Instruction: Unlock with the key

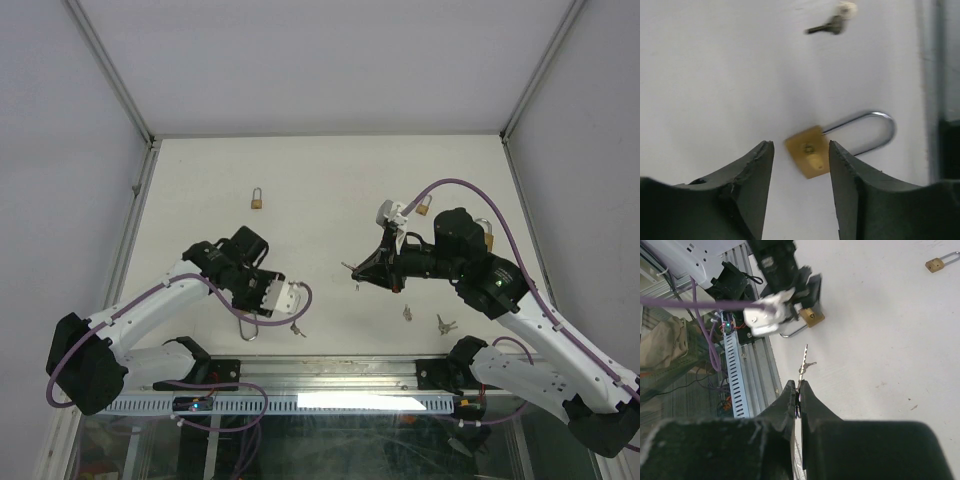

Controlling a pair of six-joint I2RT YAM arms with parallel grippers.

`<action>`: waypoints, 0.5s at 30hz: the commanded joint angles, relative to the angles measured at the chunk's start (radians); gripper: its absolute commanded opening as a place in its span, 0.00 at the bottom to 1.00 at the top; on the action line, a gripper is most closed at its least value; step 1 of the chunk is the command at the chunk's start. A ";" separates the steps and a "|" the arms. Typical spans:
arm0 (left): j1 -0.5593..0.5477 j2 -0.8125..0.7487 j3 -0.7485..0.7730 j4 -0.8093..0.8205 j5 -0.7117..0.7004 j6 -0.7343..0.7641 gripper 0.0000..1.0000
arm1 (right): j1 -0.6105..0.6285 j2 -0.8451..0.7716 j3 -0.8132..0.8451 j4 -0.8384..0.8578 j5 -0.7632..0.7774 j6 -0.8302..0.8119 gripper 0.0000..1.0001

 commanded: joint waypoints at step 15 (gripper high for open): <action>-0.199 0.217 -0.064 -0.219 0.088 -0.347 0.37 | 0.003 -0.017 0.018 0.061 -0.002 0.029 0.00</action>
